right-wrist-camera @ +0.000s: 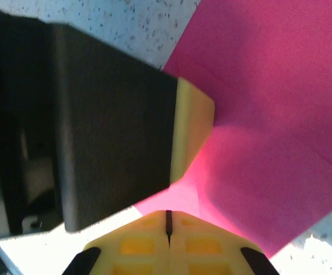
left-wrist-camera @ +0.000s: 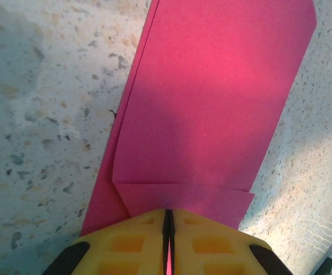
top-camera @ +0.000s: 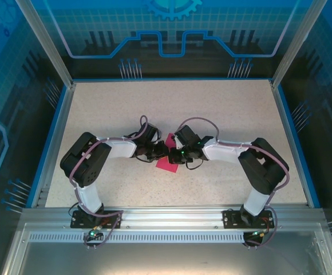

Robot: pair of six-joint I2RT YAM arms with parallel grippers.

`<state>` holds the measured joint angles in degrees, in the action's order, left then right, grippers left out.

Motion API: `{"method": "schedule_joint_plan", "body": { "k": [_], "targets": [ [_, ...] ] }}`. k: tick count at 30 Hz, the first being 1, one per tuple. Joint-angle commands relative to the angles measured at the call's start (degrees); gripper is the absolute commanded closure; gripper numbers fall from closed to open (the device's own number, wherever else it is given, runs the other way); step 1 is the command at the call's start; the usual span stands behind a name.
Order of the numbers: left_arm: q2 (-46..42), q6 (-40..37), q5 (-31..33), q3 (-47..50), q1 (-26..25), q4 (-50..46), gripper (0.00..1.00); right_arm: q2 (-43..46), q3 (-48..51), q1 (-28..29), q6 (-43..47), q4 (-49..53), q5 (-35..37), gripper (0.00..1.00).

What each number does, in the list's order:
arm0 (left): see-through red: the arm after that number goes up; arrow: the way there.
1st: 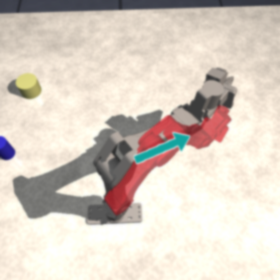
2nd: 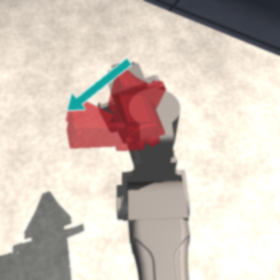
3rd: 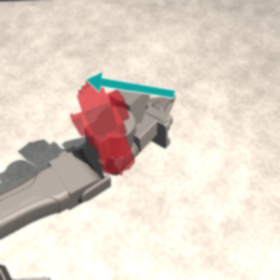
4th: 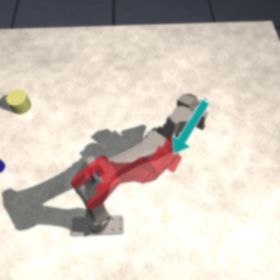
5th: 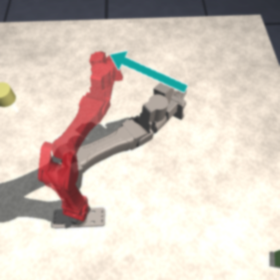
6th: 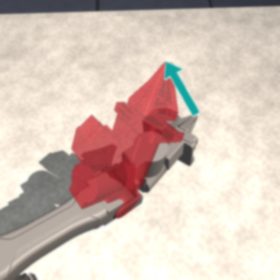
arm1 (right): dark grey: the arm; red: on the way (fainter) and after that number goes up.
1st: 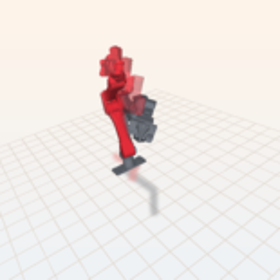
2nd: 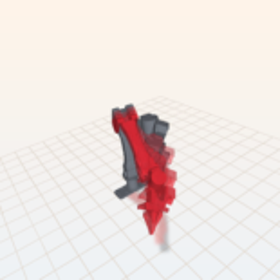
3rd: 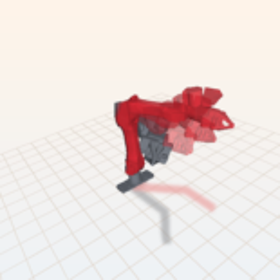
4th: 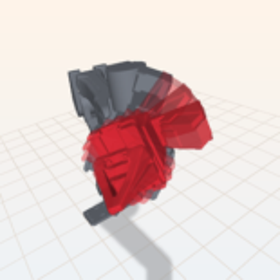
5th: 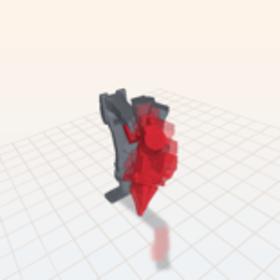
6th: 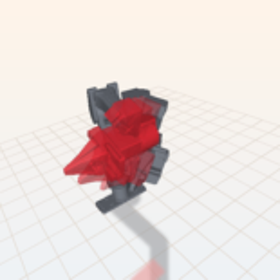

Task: Fold a paper plane with a square sheet of paper (pick it up from the middle)
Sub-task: Fold the triangle a second time at the center of the table.

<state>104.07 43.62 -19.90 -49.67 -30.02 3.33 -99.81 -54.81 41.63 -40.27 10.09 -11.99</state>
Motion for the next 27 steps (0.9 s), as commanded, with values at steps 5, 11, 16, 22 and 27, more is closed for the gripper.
{"method": "schedule_joint_plan", "body": {
  "k": [5, 11, 16, 22, 27],
  "targets": [
    [1.0, 1.2, 2.2, 0.0, -0.3, -2.0, 0.90, -4.2, -1.3, 0.5, 0.4, 2.6, 1.2, 1.00],
    [1.6, 1.6, 3.1, 0.3, -0.3, -2.6, 0.90, -3.3, 1.9, 0.5, 0.2, 2.7, -1.1, 1.00],
    [1.7, 1.9, 4.0, 0.4, -0.3, -3.3, 0.90, -0.8, 4.1, 0.7, 1.4, 4.9, -3.5, 1.00],
    [1.7, 2.0, 4.7, 0.3, -0.3, -4.0, 0.90, 1.2, 7.9, 1.1, 3.6, 7.5, -6.4, 1.00],
    [1.7, 2.1, 4.9, 0.3, -0.3, -4.1, 0.90, 1.6, 8.7, 2.0, 4.7, 9.3, -7.3, 1.00]
  ]
}}
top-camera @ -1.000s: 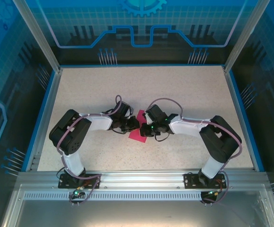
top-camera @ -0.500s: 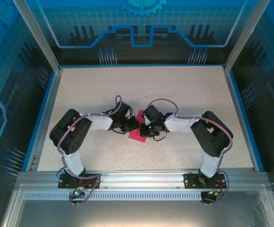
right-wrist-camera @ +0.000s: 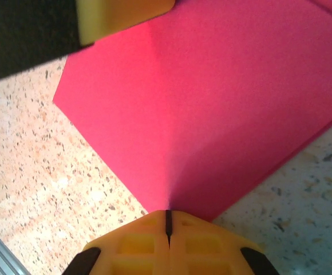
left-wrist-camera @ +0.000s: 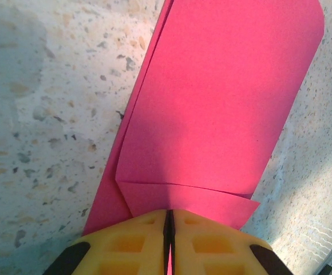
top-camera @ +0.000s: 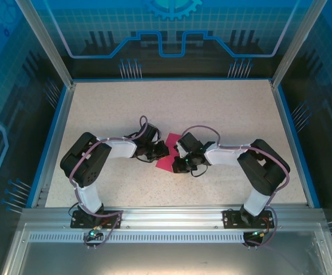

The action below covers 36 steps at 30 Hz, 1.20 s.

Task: Fold a paper plane with a square sheet of paper (pick it up from the middle)
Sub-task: Fold the triangle a second time at the center of the table, then turn over the paper at the center of the table.

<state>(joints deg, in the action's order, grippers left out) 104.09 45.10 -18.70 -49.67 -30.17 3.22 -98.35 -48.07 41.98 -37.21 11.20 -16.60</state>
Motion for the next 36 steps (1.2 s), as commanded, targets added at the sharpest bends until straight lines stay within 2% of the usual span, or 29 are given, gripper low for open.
{"method": "schedule_joint_plan", "body": {
  "k": [1, 6, 10, 15, 21, 26, 36],
  "targets": [
    [1.6, 0.6, 3.6, 0.3, -0.2, -4.0, 0.90, 0.5, 2.0, 1.7, 1.8, 8.4, -2.8, 1.00],
    [0.6, 0.6, 3.0, 0.0, -0.2, -4.0, 0.90, 6.0, 1.2, 1.5, 1.1, 8.7, -0.1, 1.00],
    [-2.3, 0.6, 1.9, -0.5, -0.2, -4.3, 0.86, 12.3, 1.2, 0.5, 0.0, 7.0, 5.3, 1.00],
    [-7.8, 1.7, 1.6, -1.0, -0.2, -3.9, 0.73, 15.0, 0.4, -1.9, -0.6, 4.3, 10.6, 0.91],
    [-12.2, 4.8, 4.1, 2.8, -0.1, -2.2, 0.63, 11.5, -4.7, -2.2, 0.6, 4.2, 10.4, 0.85],
    [-14.4, 8.0, 6.3, 7.9, -0.1, -0.2, 0.61, 7.5, -7.9, -0.8, 1.6, 5.1, 9.7, 0.83],
    [-15.6, 11.3, 3.1, 13.2, -0.1, 4.4, 0.56, -0.4, -11.9, -1.5, 0.9, 6.9, 11.8, 0.84]
  ]
}}
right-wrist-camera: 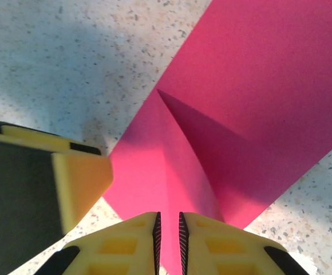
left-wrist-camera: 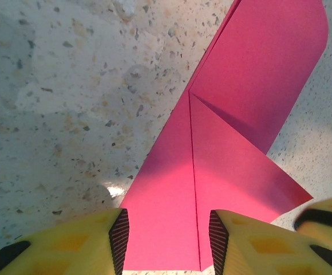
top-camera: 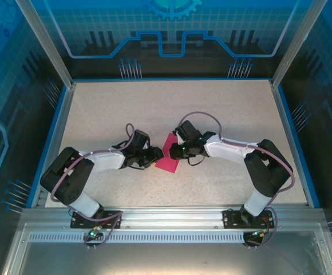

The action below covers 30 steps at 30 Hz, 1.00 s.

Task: Fold a paper plane with a square sheet of paper (pick it up from the middle)
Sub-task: Turn over the paper at the center of the table.

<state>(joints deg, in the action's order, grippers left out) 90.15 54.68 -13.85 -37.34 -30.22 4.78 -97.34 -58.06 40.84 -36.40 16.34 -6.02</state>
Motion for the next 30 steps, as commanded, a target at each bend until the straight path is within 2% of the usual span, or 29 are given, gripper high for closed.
{"method": "schedule_joint_plan", "body": {
  "k": [1, 10, 19, 30],
  "targets": [
    [-1.6, 1.8, -2.2, 1.0, -0.2, 3.2, 0.56, -1.8, -2.0, -0.6, 0.0, 1.8, 1.6, 0.85],
    [1.5, 1.9, -7.9, -0.5, -0.5, 7.6, 0.56, -5.8, -2.3, -2.5, -1.0, 1.3, 3.1, 0.86],
    [6.0, 2.0, -11.0, -3.3, -1.0, 10.0, 0.55, -7.6, -0.6, -4.1, -2.5, -0.8, 1.3, 0.86],
    [9.1, 1.1, -10.7, -5.3, -1.2, 9.9, 0.62, -7.5, 1.1, -5.2, -3.1, -1.7, 0.0, 0.88]
  ]
}}
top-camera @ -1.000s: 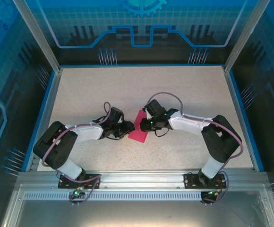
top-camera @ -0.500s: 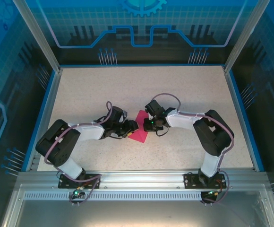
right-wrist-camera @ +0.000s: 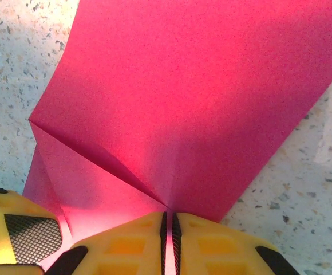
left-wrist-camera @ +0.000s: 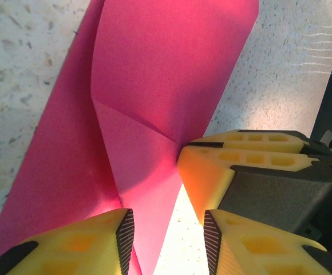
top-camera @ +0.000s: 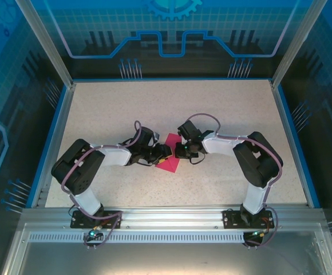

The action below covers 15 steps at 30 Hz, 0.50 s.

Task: Fold a paper plane with a square sheet of paper (pick it up from the middle)
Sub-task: Turn over the paper at the center of the table.

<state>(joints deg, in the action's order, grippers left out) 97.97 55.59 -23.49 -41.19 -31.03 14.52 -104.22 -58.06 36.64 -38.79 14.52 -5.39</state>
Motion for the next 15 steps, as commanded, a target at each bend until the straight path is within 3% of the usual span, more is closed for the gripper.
{"method": "schedule_joint_plan", "body": {
  "k": [1, 9, 15],
  "targets": [
    [1.4, 0.1, -0.7, -1.5, -0.4, -0.2, 0.62, -0.7, 1.3, -1.1, -0.8, 0.1, -0.7, 0.88],
    [-0.8, -0.9, 2.9, -0.5, -0.4, -3.5, 0.57, -0.6, 2.7, -1.8, -1.7, 0.2, -0.3, 0.90],
    [0.8, -1.5, 1.3, -2.0, -0.6, -2.8, 0.60, -0.9, 3.0, -1.8, -2.0, -0.1, -0.7, 0.91]
  ]
}}
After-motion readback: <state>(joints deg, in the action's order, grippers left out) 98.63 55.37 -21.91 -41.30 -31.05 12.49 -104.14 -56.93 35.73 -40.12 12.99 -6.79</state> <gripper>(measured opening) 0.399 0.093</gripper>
